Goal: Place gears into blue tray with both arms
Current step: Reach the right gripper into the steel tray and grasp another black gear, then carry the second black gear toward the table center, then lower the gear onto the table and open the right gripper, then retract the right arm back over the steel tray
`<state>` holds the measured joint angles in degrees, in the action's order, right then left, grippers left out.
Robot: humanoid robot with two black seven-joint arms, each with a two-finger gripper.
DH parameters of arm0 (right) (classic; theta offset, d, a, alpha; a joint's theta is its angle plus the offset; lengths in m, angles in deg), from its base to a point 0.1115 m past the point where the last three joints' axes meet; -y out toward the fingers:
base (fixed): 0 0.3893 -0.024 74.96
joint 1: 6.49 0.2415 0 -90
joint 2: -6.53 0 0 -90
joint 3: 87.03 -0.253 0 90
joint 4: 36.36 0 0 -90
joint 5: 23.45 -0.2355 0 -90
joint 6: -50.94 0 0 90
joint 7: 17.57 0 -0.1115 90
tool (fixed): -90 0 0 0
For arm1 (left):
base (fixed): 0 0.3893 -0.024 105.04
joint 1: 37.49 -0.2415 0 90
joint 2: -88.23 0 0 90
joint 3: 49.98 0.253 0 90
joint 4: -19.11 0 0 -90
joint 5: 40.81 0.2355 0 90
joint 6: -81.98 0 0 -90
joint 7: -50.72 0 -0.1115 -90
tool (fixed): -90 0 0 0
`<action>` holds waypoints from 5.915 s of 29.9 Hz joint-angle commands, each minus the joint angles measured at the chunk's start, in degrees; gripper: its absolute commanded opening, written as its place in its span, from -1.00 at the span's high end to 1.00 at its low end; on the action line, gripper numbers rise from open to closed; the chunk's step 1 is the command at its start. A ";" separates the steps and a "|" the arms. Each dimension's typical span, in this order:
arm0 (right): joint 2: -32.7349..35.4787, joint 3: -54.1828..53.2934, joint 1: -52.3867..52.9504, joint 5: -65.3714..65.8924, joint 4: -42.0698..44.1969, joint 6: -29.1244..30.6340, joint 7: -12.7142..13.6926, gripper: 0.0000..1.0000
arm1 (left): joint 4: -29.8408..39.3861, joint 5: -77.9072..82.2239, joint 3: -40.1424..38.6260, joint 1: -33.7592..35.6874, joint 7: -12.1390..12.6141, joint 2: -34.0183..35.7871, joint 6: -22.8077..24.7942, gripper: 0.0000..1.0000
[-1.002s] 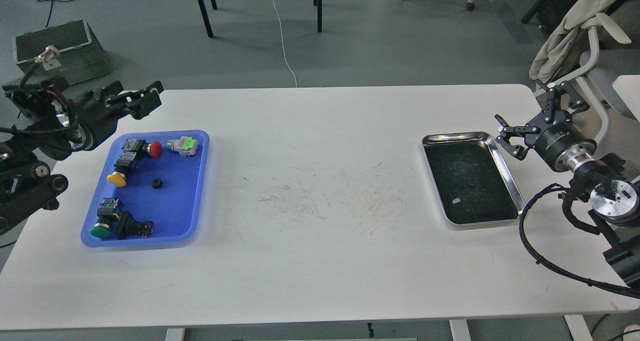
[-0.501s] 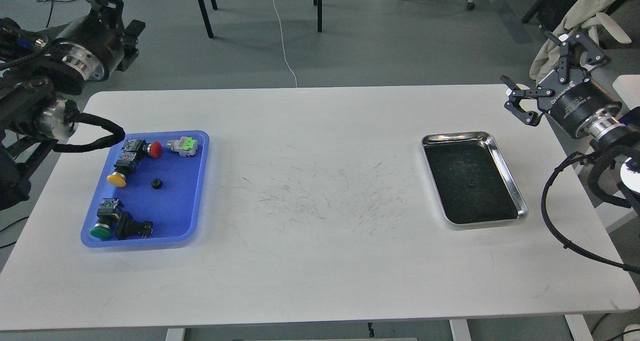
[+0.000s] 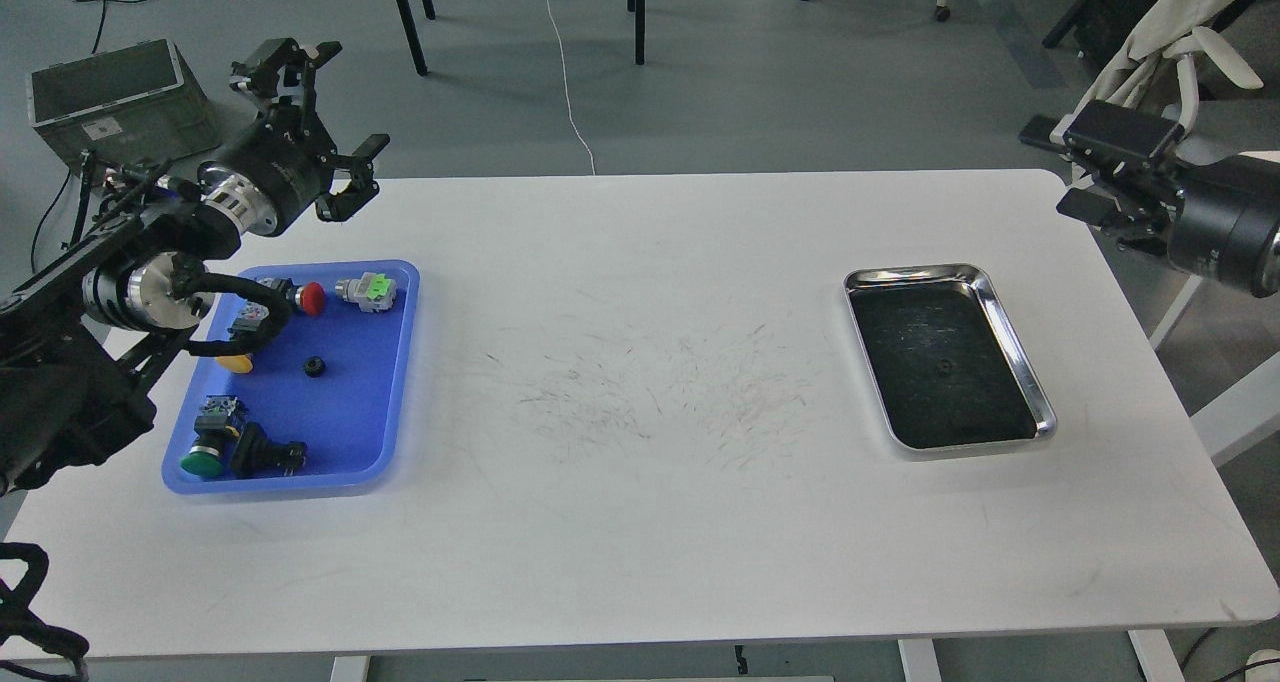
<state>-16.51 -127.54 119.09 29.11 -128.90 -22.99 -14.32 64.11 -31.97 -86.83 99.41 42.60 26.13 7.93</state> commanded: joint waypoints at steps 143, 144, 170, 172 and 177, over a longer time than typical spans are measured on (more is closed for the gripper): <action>-66.96 32.34 21.55 0.87 39.45 -22.40 -1.23 -0.93 | 0.43 0.30 0.38 -0.68 -0.33 3.83 -0.48 -0.96; -66.96 30.94 21.55 0.87 39.46 -22.31 -1.23 -0.94 | 0.52 0.30 0.38 -0.67 -0.33 3.83 -0.74 -0.96; -43.77 -17.40 4.51 -40.06 43.84 -8.27 -2.63 -0.94 | 30.21 28.05 0.38 0.12 5.03 14.46 -3.21 -0.96; -42.01 -19.87 2.40 -44.46 45.95 -4.23 -2.63 -0.94 | 33.12 35.42 0.47 0.03 5.39 14.20 -3.38 -0.96; -39.28 -21.55 -1.38 -53.87 50.88 3.34 -2.55 -0.93 | 34.01 64.94 0.82 -0.76 5.56 9.12 -3.21 -0.96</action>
<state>-57.16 -148.63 119.28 -20.35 -80.19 -23.43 -16.97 97.75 17.82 -86.37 99.09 47.98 38.67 4.62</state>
